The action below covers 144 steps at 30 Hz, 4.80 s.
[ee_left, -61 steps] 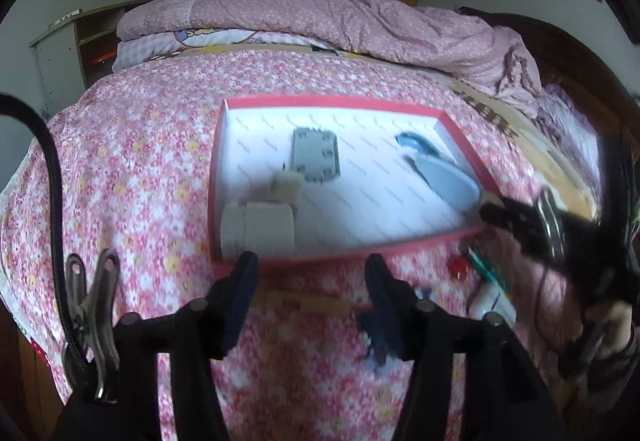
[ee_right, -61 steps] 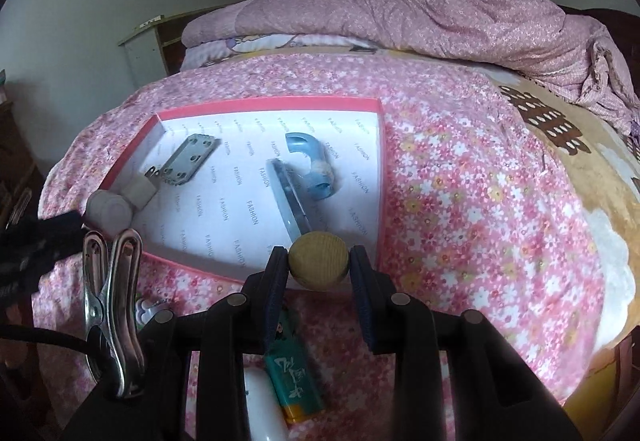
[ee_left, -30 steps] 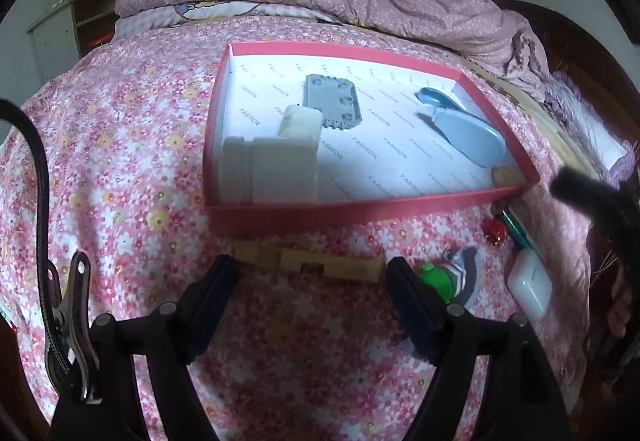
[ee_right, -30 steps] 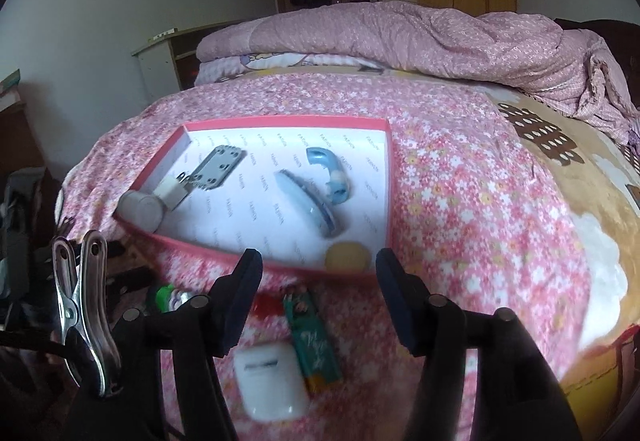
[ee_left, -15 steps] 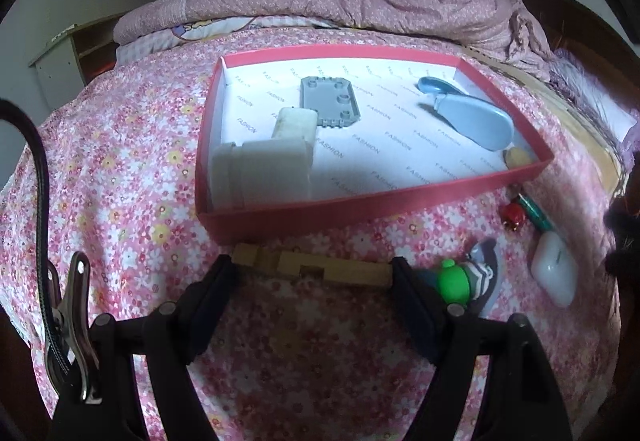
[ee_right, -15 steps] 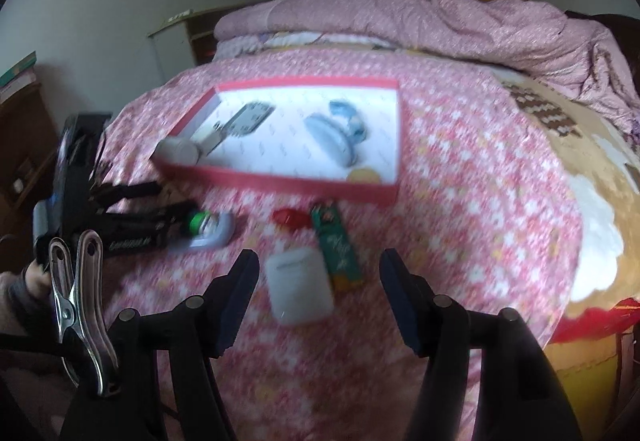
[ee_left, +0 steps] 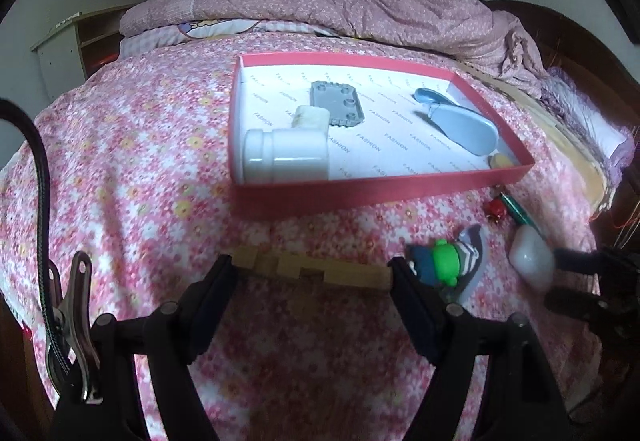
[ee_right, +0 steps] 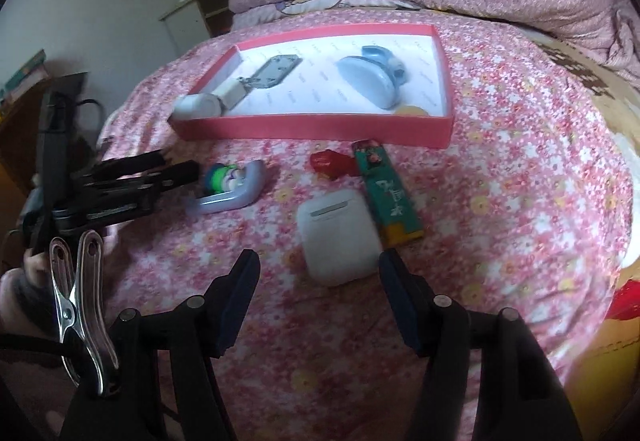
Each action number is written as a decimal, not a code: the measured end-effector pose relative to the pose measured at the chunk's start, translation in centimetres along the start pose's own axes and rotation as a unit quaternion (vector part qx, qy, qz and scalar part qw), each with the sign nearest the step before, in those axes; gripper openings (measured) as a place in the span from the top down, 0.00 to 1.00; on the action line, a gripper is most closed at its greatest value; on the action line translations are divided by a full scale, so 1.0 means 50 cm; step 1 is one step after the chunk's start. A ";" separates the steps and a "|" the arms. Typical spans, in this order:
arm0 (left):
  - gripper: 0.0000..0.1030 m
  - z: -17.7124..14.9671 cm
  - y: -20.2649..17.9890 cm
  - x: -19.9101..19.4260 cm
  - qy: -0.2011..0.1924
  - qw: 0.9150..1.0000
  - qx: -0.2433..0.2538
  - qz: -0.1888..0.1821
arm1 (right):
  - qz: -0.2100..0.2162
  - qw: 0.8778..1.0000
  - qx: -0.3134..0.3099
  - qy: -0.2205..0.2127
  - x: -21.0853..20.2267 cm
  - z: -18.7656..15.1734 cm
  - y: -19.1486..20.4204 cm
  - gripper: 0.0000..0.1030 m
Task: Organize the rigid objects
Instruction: 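Grasp the tan wooden bar with the left tool while the right tool grasps the white earbud case, then carry the wooden bar and the earbud case over the tray with both tools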
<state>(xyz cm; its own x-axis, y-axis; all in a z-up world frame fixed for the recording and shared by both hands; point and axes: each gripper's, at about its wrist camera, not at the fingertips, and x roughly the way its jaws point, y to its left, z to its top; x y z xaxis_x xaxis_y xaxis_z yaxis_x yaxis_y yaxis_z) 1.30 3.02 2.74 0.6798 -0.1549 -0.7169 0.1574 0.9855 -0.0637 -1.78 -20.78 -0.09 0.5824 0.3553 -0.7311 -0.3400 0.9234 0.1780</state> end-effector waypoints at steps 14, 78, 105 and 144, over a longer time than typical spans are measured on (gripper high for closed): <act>0.22 -0.010 -0.011 -0.011 0.009 1.000 -0.010 -0.009 | -0.036 0.999 -0.024 -0.029 0.052 0.011 0.035 0.37; 0.22 0.253 -0.004 0.073 -0.042 0.999 -0.018 0.015 | 0.004 0.997 -0.018 -0.070 -0.035 0.092 -0.009 0.56; 0.22 0.308 -0.003 0.196 0.006 0.999 -0.024 0.023 | 0.016 0.999 0.004 -0.039 0.107 0.207 -0.054 0.58; 0.22 0.315 -0.018 0.219 0.044 0.998 0.004 0.050 | -0.024 0.997 0.005 -0.079 0.128 0.222 -0.070 0.46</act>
<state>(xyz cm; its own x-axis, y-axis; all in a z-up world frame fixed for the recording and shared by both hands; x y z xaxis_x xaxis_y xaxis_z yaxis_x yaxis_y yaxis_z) 19.89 -0.68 5.90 0.6261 -0.0493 -0.7782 0.0984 0.9950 0.0161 11.32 -20.11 1.89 0.7067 0.3283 -0.6268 -0.3014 0.9411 0.1531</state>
